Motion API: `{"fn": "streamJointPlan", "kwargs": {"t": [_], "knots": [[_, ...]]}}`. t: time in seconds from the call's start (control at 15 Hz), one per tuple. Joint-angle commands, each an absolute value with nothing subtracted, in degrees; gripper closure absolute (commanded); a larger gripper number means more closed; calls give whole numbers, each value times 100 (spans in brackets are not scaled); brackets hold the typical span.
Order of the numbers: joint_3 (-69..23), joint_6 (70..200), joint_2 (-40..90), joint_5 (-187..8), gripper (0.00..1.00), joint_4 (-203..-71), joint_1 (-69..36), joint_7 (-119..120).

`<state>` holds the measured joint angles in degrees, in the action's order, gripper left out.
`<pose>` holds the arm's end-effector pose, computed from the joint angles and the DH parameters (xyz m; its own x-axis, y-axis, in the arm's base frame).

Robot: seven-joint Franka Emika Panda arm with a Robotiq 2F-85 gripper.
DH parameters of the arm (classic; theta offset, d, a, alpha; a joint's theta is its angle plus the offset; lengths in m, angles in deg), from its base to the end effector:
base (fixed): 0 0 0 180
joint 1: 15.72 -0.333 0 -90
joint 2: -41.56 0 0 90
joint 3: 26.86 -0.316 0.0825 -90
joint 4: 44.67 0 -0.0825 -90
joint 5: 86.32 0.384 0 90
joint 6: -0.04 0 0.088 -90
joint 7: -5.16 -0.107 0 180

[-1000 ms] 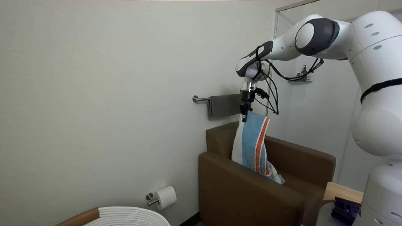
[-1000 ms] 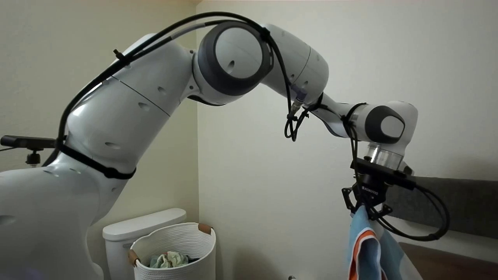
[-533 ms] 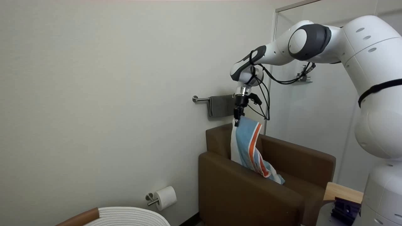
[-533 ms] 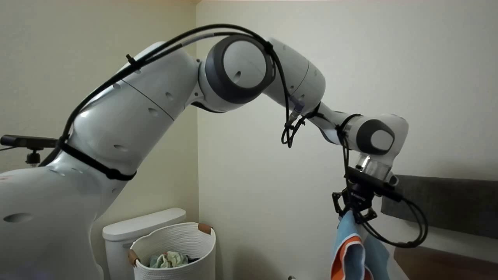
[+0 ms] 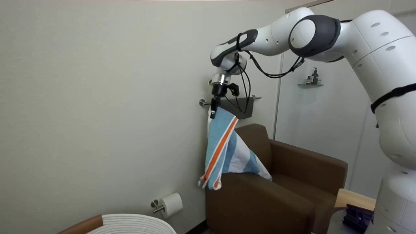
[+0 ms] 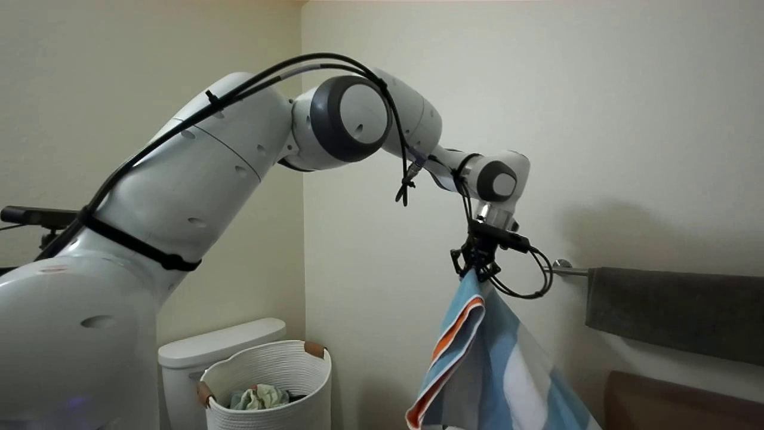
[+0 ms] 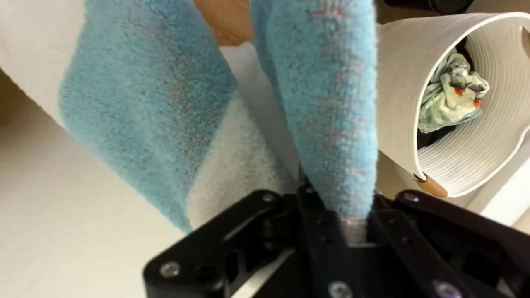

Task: Put the towels in the laundry hamper

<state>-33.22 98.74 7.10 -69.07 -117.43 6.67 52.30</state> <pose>0.6856 -0.1871 0.4007 0.8977 0.4156 0.1463 0.4400 -0.8285 -0.3463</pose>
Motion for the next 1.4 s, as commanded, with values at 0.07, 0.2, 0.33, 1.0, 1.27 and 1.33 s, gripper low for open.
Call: {"fn": "streamJointPlan", "kwargs": {"t": [0.07, 0.2, 0.33, 1.0, 1.27, 1.33], "knots": [[-3359, 9965, 1294, -6866, 92, -11481, 16, 5473], [-3400, 10002, 1461, -6890, 92, -11292, -281, 5444], [-3593, 10036, 1647, -6906, 92, -11140, -446, 5432], [-3985, 9762, 2184, -7268, 91, -10337, -1469, 5116], [-3986, 9698, 2331, -7481, 91, -10334, -1720, 5001], [-3977, 9698, 2325, -7481, 92, -10338, -1706, 5001]]}}
